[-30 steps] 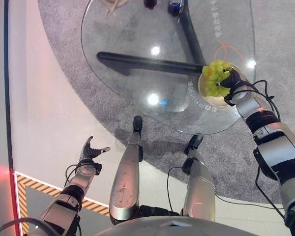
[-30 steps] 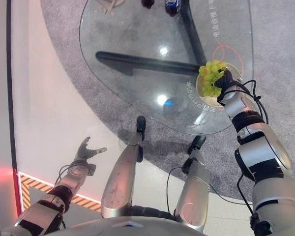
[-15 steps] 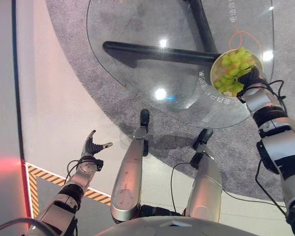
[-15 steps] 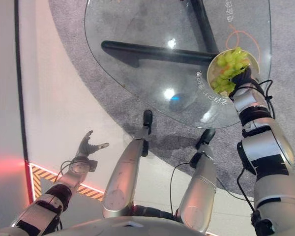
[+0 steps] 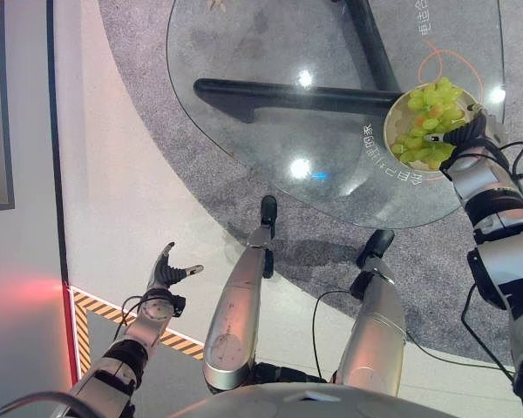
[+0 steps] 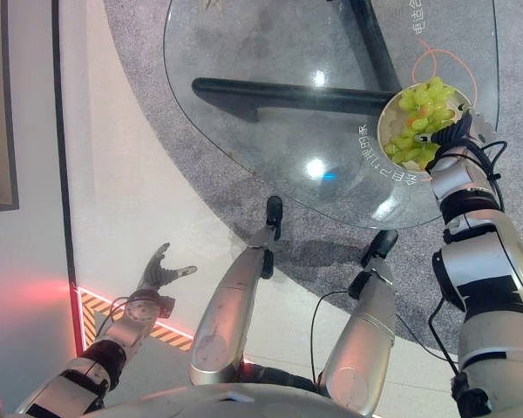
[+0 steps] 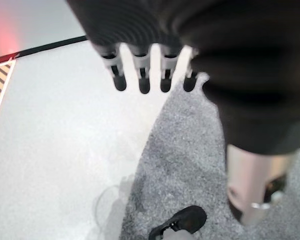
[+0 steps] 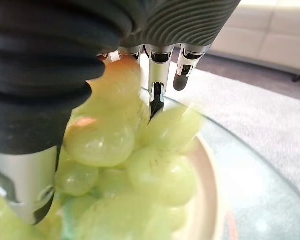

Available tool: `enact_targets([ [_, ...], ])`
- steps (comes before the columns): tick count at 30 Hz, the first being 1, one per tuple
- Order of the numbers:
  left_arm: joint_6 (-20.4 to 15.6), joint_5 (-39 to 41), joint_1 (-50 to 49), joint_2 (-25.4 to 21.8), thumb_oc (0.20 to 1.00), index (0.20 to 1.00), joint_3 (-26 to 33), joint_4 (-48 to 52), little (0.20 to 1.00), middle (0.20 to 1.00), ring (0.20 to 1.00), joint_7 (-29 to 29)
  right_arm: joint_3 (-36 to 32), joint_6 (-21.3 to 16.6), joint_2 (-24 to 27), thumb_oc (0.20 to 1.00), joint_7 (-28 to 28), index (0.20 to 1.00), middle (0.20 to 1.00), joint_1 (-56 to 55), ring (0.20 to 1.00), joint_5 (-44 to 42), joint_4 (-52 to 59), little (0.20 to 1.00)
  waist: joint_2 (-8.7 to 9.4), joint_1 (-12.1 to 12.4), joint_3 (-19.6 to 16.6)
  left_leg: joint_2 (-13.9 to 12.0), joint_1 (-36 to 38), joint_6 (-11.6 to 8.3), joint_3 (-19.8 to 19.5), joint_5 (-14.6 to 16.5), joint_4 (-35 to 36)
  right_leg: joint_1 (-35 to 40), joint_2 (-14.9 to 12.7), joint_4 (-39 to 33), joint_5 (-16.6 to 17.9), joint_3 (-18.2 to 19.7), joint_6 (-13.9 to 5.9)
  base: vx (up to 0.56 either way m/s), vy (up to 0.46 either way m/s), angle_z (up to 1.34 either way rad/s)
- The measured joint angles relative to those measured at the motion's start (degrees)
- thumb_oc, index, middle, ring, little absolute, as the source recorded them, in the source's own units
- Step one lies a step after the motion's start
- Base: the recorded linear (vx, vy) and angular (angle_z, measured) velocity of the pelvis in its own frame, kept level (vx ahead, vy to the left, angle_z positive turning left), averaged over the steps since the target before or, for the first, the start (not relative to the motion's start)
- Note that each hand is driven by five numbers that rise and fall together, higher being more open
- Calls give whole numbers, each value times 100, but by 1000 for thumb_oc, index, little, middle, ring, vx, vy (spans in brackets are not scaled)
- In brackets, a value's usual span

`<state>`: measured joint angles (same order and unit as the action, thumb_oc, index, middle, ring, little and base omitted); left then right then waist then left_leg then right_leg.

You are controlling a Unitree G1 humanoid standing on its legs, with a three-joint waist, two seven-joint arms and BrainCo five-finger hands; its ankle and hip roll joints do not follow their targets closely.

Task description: Pick up fruits into the plate

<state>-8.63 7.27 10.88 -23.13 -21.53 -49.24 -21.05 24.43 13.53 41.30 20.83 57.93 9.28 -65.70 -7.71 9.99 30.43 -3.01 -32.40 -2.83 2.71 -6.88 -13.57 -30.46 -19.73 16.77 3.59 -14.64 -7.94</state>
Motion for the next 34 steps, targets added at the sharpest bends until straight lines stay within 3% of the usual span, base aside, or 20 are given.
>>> enact_targets([
  [6, 103, 2, 111, 27, 1000, 1000, 19, -408, 1000, 1000, 1000, 386, -161, -365, -413, 1000, 536, 1000, 1000, -1152, 1000, 110, 540, 1000, 84, -294, 3, -120, 840, -34, 30, 101, 166, 936, 197, -438, 2, -3, -2, 6, -11, -7],
  [10, 186, 2, 97, 27, 1000, 1000, 240, -747, 1000, 1000, 1000, 446, -419, -727, -845, 1000, 1095, 1000, 1000, -2014, 1000, 208, 853, 1000, 420, -461, -81, -288, 1690, -117, 186, 106, 557, 1732, 419, -920, 45, 27, 24, 39, -5, -20],
  [13, 273, 6, 72, 30, 1000, 1000, 389, -1017, 1000, 1000, 1000, 449, -479, -869, -1110, 1000, 1381, 1000, 1000, -2702, 1000, 342, 1161, 1000, 767, -572, -394, -401, 2134, -220, 255, 5, 977, 2125, 587, -1332, 169, -9, 30, 50, -41, -15],
  [15, 346, 6, 71, 50, 1000, 1000, 395, -1081, 1000, 1000, 1000, 448, -490, -953, -1170, 1000, 1484, 1000, 1000, -3067, 1000, 387, 1214, 1000, 886, -590, -621, -443, 2313, -270, 287, -45, 1193, 2287, 669, -1537, 224, -29, 61, 117, -49, -8],
  [17, 346, -11, 24, 148, 1000, 1000, 499, -1132, 1000, 1000, 1000, 446, -564, -1027, -1193, 1000, 1533, 1000, 1000, -3460, 1000, 394, 1311, 1000, 920, -618, -744, -450, 2574, -292, 312, -61, 1364, 2534, 699, -1678, 236, -44, 53, 103, -15, -2],
  [23, 344, -251, -691, 224, 1000, 1000, 788, -1367, 1000, 1000, 1000, 442, -665, -1447, -1476, 1000, 1499, 1000, 1000, -4695, 1000, 440, 1446, 1000, 970, -775, -1559, -518, 3281, -325, 552, -37, 1845, 3099, 824, -2108, 240, -25, 36, 68, 11, -13],
  [26, 353, -287, -821, 268, 1000, 1000, 811, -1528, 1000, 1000, 1000, 468, -838, -1541, -1808, 1000, 1173, 1000, 1000, -5228, 1000, 415, 1370, 1000, 988, -887, -1884, -579, 3503, -397, 660, 51, 1868, 3298, 880, -2197, 223, -2, 16, 100, 12, -14],
  [30, 362, -492, -845, 350, 1000, 1000, 856, -1602, 1000, 1000, 1000, 615, -1080, -1913, -2103, 1000, -72, 1000, 1000, -5631, 1000, -334, 816, 1000, 990, -1101, -2166, -595, 3682, -395, 737, 89, 1868, 3430, 887, -2198, 206, 56, -6, 112, 5, -9],
  [34, 514, -643, -844, 462, 1000, 1000, 853, -1783, 1000, 1000, 1000, 963, -1121, -1995, -2286, 1000, -996, 1000, 1000, -5880, 1000, -795, 263, 1000, 952, -1194, -2414, -589, 3786, -380, 853, 162, 1890, 3451, 862, -2199, 167, 178, -56, 66, 17, -16],
])
